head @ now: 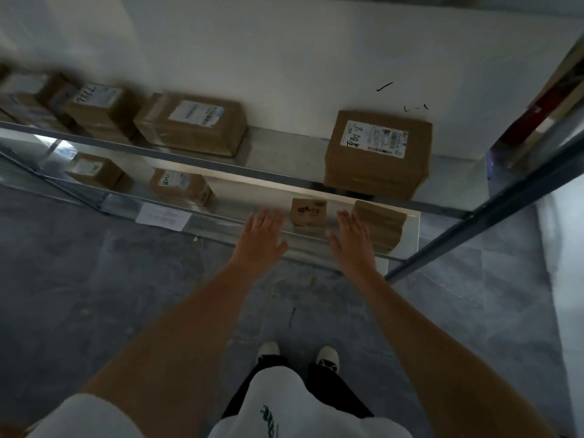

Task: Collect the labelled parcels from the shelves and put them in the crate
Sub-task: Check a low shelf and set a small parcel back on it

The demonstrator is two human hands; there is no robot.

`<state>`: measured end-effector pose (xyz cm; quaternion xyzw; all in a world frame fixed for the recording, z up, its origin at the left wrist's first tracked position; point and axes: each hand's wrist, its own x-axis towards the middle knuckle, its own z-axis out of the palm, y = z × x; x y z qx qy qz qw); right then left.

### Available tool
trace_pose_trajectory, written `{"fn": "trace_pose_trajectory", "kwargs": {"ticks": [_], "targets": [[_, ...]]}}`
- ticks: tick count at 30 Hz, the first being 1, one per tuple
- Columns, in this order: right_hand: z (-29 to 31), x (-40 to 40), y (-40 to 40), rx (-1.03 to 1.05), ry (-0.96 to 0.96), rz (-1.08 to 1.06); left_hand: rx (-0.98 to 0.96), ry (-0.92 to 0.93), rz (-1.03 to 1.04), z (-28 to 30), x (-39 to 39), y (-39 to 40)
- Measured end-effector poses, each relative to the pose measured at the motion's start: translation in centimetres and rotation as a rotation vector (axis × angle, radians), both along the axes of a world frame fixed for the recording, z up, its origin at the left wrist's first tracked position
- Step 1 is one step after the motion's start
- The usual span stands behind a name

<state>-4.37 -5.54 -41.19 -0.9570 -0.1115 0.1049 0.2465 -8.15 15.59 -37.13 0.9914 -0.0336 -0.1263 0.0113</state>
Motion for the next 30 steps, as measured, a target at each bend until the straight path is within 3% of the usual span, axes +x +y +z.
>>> {"fn": "trace_pose_trajectory", "kwargs": {"ticks": [8, 18, 27, 30], "targets": [[-3.2, 0.9, 4.7, -0.001, 0.033, -0.126, -0.031, 0.079, -0.032, -3.4, 2.9, 5.5], [-13.9, 3.4, 6.6, 0.028, 0.156, -0.296, -0.162, 0.204, 0.075, -16.3, 7.1, 8.7], [-22.6, 8.2, 9.1, 0.257, 0.303, -0.540, -0.590, 0.298, 0.442, -26.3, 13.1, 5.7], [-25.0, 10.4, 10.4, 0.345, 0.332, -0.599, -0.649, 0.312, 0.555, -28.4, 15.2, 5.6]]}}
